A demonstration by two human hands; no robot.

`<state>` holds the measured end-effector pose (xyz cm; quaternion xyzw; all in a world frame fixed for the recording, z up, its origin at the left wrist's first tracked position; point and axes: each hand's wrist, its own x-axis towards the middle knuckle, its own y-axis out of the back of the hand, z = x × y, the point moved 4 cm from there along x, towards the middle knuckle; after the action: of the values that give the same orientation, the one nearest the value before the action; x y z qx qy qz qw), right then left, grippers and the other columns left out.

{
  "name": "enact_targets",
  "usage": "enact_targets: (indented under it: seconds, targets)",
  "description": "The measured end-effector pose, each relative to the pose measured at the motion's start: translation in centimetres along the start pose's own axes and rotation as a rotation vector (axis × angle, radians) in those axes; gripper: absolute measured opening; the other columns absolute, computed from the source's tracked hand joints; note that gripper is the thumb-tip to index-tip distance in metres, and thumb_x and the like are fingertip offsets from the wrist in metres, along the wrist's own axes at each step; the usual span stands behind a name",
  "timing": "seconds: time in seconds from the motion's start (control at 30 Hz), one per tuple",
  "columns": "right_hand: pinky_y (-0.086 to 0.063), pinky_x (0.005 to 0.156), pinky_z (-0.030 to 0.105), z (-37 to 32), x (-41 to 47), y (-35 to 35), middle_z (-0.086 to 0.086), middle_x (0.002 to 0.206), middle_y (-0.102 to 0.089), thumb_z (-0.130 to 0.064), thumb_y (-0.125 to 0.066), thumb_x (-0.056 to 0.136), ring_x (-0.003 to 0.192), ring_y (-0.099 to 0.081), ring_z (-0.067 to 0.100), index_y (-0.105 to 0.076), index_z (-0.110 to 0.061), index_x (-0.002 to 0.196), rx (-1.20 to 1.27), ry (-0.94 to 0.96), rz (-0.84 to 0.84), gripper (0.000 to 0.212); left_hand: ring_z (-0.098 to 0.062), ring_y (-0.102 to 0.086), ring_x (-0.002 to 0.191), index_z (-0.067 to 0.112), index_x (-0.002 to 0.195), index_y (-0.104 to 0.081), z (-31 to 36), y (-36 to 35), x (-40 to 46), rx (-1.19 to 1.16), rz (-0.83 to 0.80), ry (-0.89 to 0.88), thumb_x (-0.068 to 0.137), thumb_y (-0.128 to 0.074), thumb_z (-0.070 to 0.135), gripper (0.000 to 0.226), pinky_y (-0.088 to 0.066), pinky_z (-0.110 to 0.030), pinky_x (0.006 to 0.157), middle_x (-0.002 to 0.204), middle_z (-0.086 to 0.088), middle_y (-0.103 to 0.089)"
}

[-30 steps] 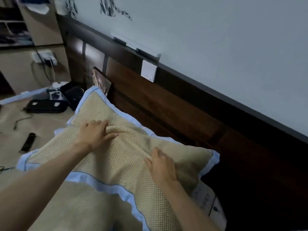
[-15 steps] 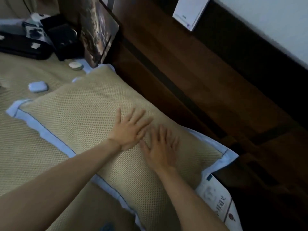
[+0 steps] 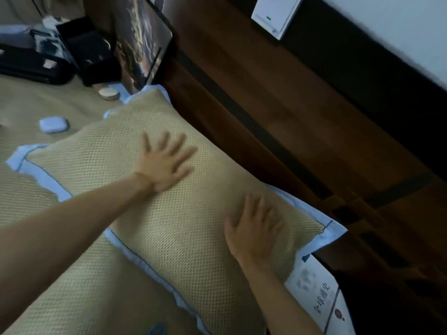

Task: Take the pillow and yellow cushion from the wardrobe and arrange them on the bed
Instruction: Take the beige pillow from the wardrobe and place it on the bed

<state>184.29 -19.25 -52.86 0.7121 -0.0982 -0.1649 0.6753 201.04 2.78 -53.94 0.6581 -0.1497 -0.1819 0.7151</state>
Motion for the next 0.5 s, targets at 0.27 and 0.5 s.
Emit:
enact_targets:
  seconds: [0.27,0.5]
  targets:
    - [0.004,0.119,0.063,6.3,1.5,-4.2,0.005,0.168,-0.007,-0.079,-0.005,0.092,0.154,-0.004,0.026,-0.001,-0.026,0.160,0.091,-0.033,0.120,0.086,-0.016,-0.002,0.152,0.051,0.153,-0.001,-16.4,-5.5,0.5,-0.074,0.168,0.162,0.095,-0.008,0.072,0.062,-0.003,-0.062,0.118,0.166,0.012,-0.007]
    - [-0.011,0.120,0.058,9.1,-2.0,-2.2,0.008,0.168,0.008,-0.087,-0.015,0.085,0.153,-0.002,0.030,0.018,-0.025,0.157,0.280,-0.330,-0.291,0.101,-0.045,-0.015,0.144,0.030,0.152,-0.014,-14.6,-3.3,-3.6,-0.247,-0.127,0.554,0.087,-0.006,0.076,0.080,-0.017,-0.069,0.110,0.164,-0.007,-0.013]
